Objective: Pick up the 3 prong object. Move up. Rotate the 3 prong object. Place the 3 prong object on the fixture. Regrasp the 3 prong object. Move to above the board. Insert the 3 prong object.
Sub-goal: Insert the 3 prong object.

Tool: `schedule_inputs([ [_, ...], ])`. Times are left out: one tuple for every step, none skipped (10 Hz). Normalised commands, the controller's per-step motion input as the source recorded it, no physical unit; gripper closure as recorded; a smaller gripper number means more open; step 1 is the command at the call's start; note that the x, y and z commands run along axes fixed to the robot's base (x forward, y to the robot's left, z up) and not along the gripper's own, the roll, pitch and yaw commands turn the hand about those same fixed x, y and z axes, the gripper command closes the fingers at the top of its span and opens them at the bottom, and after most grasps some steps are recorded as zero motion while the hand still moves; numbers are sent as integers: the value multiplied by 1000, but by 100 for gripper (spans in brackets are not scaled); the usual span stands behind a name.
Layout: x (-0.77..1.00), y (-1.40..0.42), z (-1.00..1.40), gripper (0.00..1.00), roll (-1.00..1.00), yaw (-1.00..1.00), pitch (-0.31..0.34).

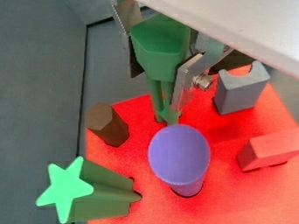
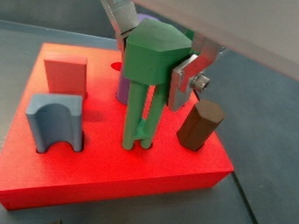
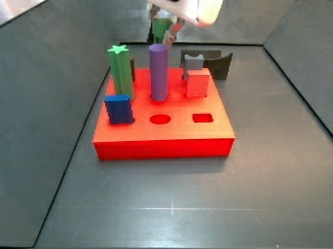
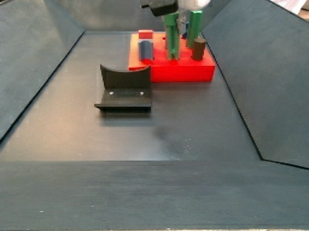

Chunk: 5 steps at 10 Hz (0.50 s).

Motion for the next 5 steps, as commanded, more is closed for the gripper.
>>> schedule_inputs([
  [0,0,-360,100,0,0,0],
  [0,-43,-451,100,36,-9,-26],
  [-11,-63,-297,100,63,0,-21],
  [0,0,0,100,16,0,0],
  [0,0,0,100,0,0,0],
])
